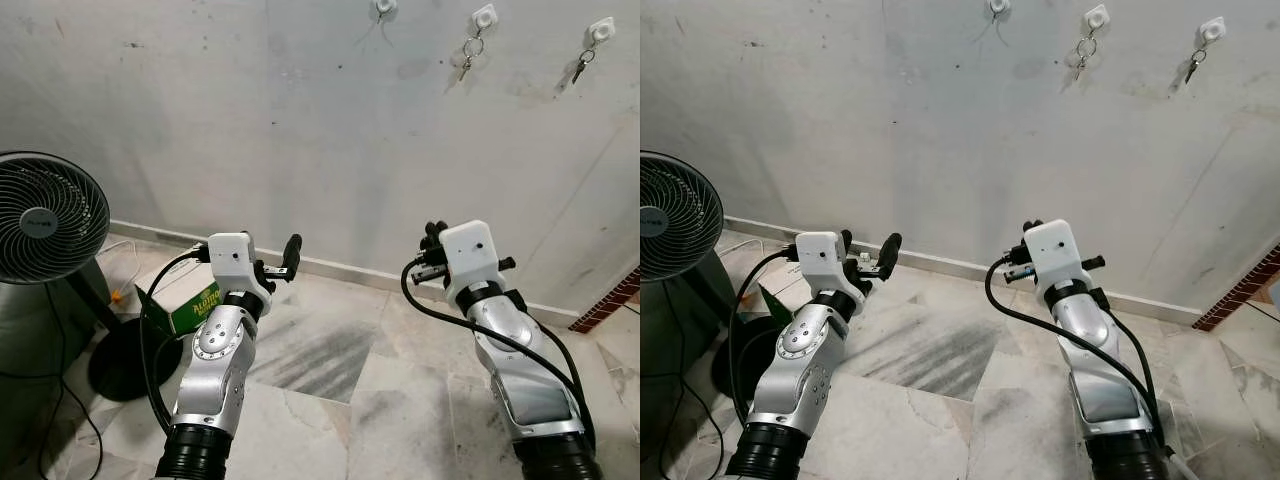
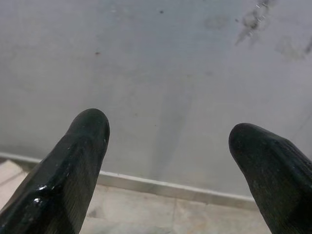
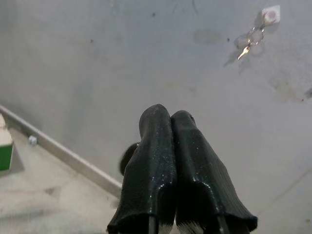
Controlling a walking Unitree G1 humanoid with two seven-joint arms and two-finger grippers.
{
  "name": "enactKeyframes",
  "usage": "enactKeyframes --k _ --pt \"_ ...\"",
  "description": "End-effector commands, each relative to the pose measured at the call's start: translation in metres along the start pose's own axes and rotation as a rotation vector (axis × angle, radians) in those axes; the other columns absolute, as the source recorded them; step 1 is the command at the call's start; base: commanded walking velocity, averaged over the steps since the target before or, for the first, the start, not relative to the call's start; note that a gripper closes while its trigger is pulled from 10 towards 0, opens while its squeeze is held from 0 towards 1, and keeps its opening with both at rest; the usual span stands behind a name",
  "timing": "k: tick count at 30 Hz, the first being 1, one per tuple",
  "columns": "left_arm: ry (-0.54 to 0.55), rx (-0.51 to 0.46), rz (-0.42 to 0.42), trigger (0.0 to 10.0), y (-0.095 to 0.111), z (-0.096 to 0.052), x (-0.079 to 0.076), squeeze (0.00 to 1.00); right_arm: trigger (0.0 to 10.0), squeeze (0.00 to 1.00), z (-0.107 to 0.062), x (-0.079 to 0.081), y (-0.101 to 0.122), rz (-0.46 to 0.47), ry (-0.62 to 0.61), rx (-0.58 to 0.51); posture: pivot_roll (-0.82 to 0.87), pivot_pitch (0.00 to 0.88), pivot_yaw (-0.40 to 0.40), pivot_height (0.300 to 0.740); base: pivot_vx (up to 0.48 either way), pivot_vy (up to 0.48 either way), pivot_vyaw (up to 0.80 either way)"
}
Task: Hang keys on a hook
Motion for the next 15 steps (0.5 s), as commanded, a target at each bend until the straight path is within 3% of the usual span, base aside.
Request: enactKeyframes --k 1,2,4,5,6,9,11,13,15 --pt "-0.023 -0.013 0.026 10.0 0.005 0.004 -0.003 0.00 10.0 0.00 0.002 -0.001 0.001 0.001 -0.009 -0.007 -0.10 0.000 -0.013 0.740 0.000 0.000 0.00" --pt "0.068 -0.052 -0.020 10.0 0.015 0.009 0.013 0.00 10.0 0.00 0.001 0.003 -0.004 -0.008 -0.006 0.003 -0.08 0.000 -0.008 0.740 0.000 0.000 0.00" --pt "0.167 -0.104 -0.092 10.0 0.027 0.012 0.024 0.00 10.0 0.00 -0.001 0.007 -0.012 0.004 -0.004 0.032 -0.05 0.000 -0.007 0.740 0.000 0.000 0.00" --pt "0.177 -0.112 -0.017 10.0 0.034 0.011 0.019 0.00 10.0 0.00 -0.003 0.009 -0.021 0.028 -0.013 0.072 -0.03 0.000 -0.003 0.740 0.000 0.000 0.00" --pt "0.116 -0.113 0.075 10.0 0.041 0.010 0.005 0.00 10.0 0.00 -0.003 0.010 -0.025 0.050 -0.023 0.088 -0.02 0.000 0.009 0.740 0.000 0.000 0.00" --pt "0.121 -0.069 0.139 10.0 0.043 0.000 -0.004 0.00 10.0 0.00 0.000 0.017 -0.024 0.000 0.001 0.071 -0.02 0.000 0.071 0.740 0.000 0.000 0.00" --pt "0.130 -0.062 0.139 10.0 0.041 -0.003 -0.005 0.00 10.0 0.00 0.000 0.018 -0.026 -0.003 0.001 0.073 -0.01 0.000 0.080 0.740 0.000 0.000 0.00" --pt "0.116 -0.057 0.120 10.0 0.039 -0.006 -0.010 0.00 10.0 0.00 0.001 0.016 -0.027 0.008 -0.013 0.080 -0.01 0.000 0.083 0.740 0.000 0.000 0.00" --pt "0.061 -0.046 0.171 10.0 0.032 -0.007 -0.016 0.00 10.0 0.00 -0.001 0.010 -0.032 0.015 -0.043 0.097 0.00 0.000 0.081 0.740 0.000 0.000 0.00"
Point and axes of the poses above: a point about 5 cm out from each wrist's last joint towards the gripper, its own z axis pointing out of the wrist towards the gripper, its own y axis along the axis of the wrist's last joint, x = y × z, the point moved 5 cm from there along z, pointing out of the wrist towards the gripper, and after that the axes turned 11 degrees about -z, right-handed, at the moved point
